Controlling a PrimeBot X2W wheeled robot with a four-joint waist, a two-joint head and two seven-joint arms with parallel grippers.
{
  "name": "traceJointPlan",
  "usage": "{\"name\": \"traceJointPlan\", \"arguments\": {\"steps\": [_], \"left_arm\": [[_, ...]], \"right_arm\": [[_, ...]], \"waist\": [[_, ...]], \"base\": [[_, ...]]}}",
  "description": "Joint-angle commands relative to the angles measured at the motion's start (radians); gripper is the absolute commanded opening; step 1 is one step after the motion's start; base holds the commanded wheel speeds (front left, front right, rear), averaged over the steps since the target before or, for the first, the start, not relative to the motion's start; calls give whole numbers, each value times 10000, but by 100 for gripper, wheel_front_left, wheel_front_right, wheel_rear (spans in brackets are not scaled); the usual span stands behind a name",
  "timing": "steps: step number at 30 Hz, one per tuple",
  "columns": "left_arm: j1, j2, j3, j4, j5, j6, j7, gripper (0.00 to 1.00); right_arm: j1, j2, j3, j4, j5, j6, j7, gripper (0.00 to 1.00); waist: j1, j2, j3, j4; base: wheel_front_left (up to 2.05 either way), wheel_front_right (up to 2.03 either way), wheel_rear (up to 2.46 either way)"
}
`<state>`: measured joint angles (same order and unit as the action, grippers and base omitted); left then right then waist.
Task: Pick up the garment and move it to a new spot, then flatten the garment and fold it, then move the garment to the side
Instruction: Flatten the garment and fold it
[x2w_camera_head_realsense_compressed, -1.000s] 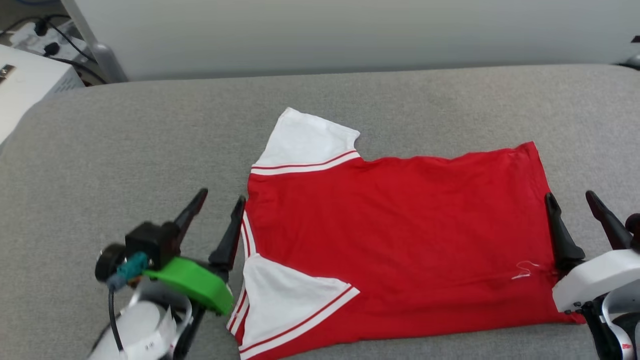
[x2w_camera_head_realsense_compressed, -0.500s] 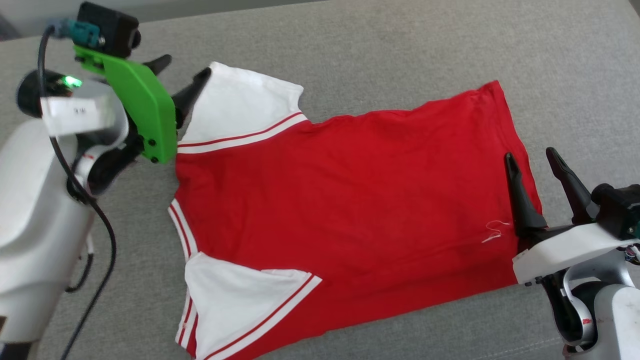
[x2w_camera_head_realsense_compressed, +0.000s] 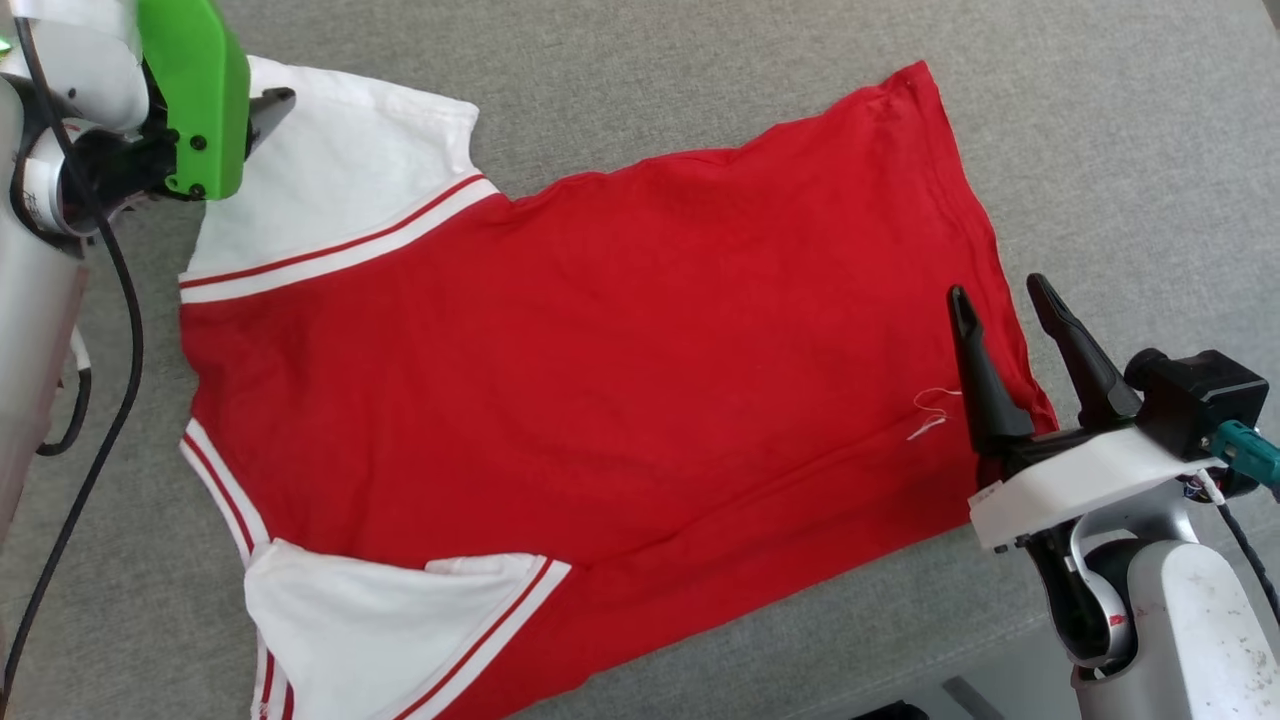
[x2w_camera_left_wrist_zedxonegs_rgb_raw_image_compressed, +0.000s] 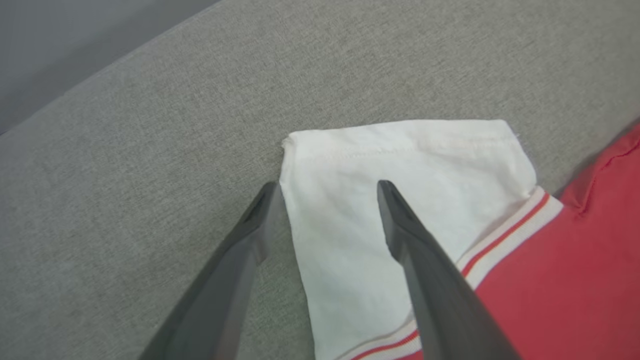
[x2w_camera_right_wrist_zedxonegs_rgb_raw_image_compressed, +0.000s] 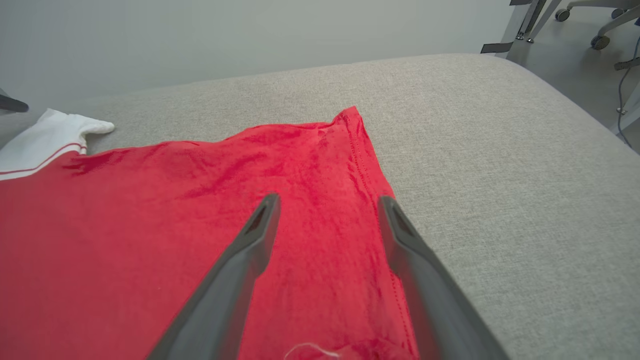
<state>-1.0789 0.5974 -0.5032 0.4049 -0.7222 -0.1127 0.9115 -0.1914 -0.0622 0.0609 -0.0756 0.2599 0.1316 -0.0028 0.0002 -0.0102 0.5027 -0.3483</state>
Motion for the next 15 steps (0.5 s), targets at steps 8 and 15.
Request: {"name": "traceJointPlan", "arguments": {"steps": [8, 15], "left_arm": [[-602, 438, -411, 1516, 1069, 178, -574, 100], [-398, 141, -469, 2234, 679, 37, -787, 0]], "right_arm": [[-360, 70, 170, 305, 115, -9, -275, 100], [-393, 78, 153, 446, 113, -9, -317, 100]], "waist": [[-2, 102, 611, -557], [-2, 102, 585, -500]], "base": [[0, 0, 0], [0, 0, 0]]}}
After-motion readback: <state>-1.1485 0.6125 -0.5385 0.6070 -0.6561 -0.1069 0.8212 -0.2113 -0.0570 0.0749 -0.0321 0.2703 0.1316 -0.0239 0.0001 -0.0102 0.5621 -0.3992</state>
